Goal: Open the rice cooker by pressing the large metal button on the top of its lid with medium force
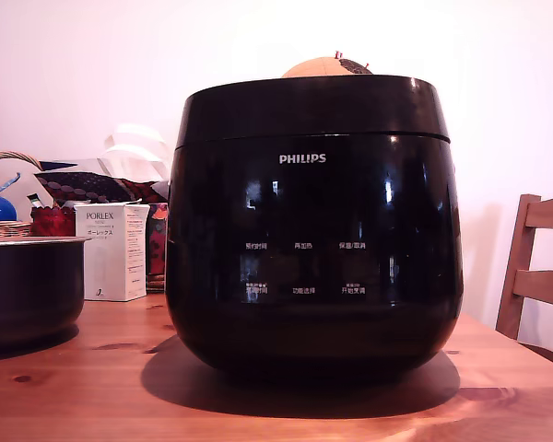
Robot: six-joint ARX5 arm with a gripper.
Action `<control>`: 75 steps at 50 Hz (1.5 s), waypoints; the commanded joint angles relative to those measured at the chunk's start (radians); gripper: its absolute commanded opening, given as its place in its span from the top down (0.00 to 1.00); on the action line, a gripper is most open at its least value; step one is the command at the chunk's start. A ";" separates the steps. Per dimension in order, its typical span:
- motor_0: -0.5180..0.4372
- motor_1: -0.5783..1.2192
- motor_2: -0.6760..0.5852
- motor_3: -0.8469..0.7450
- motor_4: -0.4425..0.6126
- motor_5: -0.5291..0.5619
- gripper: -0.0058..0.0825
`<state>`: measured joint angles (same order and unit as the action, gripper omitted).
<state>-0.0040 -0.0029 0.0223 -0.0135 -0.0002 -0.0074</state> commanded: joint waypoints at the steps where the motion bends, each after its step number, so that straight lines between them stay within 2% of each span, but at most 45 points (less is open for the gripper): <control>1: -0.022 -0.008 -0.048 -0.196 0.045 0.086 0.96; 24: -0.023 -0.008 -0.048 -0.177 0.051 0.085 0.96; 33: -0.023 -0.008 -0.048 -0.059 0.108 0.069 0.96; 37: -0.023 -0.009 -0.047 0.014 0.136 0.011 0.96; 41: -0.023 -0.009 -0.043 0.088 0.179 0.011 0.96; 42: -0.023 -0.008 -0.040 0.102 0.191 -0.072 0.96; 44: -0.023 -0.009 -0.035 0.129 0.221 -0.072 0.96; 45: -0.023 -0.008 -0.032 0.144 0.237 -0.146 0.96; 47: -0.023 -0.008 -0.025 0.167 0.248 -0.158 0.96; 48: -0.024 -0.008 -0.020 0.174 0.281 -0.238 0.96; 52: -0.028 -0.009 0.012 0.178 0.343 -0.317 0.96; 61: -0.053 -0.007 0.096 0.168 0.517 -0.381 0.96; 75: -0.116 0.084 0.234 0.086 0.721 -0.449 0.96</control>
<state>-0.1081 0.0414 0.2497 0.0895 0.6861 -0.4461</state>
